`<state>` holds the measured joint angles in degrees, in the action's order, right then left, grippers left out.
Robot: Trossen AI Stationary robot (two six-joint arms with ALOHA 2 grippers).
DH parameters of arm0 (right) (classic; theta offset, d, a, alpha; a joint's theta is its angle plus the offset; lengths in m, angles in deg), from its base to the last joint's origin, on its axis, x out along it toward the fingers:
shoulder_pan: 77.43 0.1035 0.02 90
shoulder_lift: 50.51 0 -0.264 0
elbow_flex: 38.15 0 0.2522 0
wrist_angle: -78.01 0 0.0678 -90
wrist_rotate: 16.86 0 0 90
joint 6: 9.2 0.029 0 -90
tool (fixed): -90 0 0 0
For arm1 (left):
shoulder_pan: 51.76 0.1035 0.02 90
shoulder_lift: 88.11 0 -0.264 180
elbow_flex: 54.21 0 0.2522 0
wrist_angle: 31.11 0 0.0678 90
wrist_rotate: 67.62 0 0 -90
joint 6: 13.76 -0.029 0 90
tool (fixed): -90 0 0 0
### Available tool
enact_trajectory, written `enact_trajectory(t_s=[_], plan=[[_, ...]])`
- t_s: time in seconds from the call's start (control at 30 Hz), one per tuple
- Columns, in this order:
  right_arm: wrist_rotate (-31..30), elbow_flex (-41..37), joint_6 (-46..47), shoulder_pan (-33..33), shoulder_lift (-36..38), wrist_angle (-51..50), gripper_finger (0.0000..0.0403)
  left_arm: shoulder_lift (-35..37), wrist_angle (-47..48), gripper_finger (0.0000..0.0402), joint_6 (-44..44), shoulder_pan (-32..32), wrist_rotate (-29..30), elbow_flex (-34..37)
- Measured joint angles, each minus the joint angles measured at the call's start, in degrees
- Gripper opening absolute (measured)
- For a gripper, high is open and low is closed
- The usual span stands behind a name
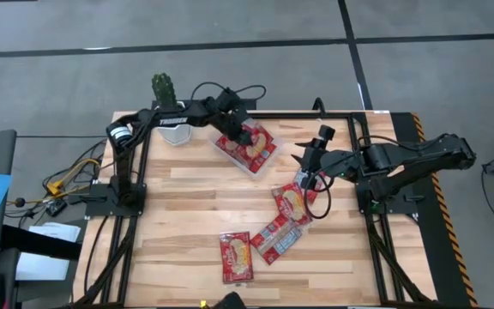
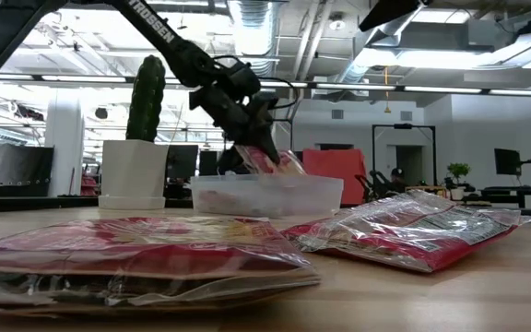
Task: Sort popcorn bags into baskets
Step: Put the red popcorn bag into the transparent bin
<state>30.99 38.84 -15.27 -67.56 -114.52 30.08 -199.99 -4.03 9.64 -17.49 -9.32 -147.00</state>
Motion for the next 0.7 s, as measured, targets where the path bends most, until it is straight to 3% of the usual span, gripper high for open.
enact_trajectory(t_s=[0.13,0.27,0.47,0.7], plan=[[0.02,0.0,0.04,-0.54,0.0,-0.12,0.0176,0.07,0.04,0.0028,-1.43,-1.97,6.78,0.0],[0.02,0.0,0.04,-1.04,0.0,-0.22,0.0178,0.05,-1.34,0.005,-4.31,-3.39,6.61,0.0],[0.04,0.0,0.04,-1.02,0.0,-0.28,0.0184,0.07,-1.31,0.0131,-5.69,-4.76,9.98,0.0],[0.09,0.0,0.06,-1.02,0.0,-0.47,0.018,0.32,-0.99,0.0214,-2.73,-3.97,8.89,0.0]])
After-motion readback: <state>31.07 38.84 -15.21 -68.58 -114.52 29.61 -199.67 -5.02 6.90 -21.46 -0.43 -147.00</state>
